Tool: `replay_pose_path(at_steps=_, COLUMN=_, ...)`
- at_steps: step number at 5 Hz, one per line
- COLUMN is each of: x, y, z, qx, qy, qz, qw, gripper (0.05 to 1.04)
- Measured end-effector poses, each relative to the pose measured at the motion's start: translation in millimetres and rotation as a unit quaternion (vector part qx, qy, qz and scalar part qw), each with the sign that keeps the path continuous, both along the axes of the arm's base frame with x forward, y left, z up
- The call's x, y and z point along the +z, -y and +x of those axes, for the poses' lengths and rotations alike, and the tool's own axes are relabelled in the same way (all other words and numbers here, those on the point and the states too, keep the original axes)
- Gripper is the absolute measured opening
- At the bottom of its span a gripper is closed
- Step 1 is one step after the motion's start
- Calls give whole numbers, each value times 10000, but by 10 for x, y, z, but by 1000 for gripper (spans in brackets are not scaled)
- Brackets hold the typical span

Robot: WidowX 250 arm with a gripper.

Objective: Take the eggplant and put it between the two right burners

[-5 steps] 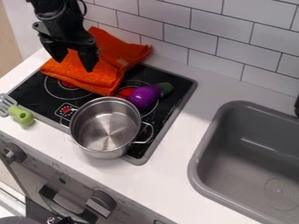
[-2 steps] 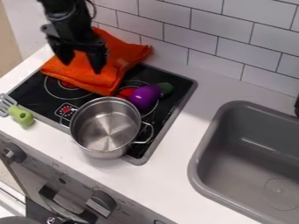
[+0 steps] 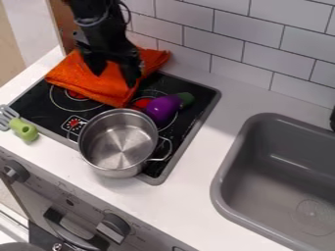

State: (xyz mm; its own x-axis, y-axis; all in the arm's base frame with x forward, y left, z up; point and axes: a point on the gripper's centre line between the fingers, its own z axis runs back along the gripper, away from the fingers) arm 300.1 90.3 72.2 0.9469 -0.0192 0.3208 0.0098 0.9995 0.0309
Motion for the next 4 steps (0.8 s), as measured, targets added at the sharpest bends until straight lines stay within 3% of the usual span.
replay_pose_path(at_steps=1, x=-3, y=232, z=49, qx=-512, qy=-32, qz=19, qw=9987, gripper=997)
replay_pose_path(at_steps=2, x=-62, y=372, z=94, qx=-693, qy=-107, qz=226, qw=9973, gripper=997)
replay_pose_path(at_steps=3, x=-226, y=436, z=107, qx=-731, qy=-317, qz=368, qw=9961, gripper=997)
replay_pose_path(at_steps=4, x=-298, y=451, z=169, qx=-758, qy=-399, qz=279, qw=9959, gripper=997)
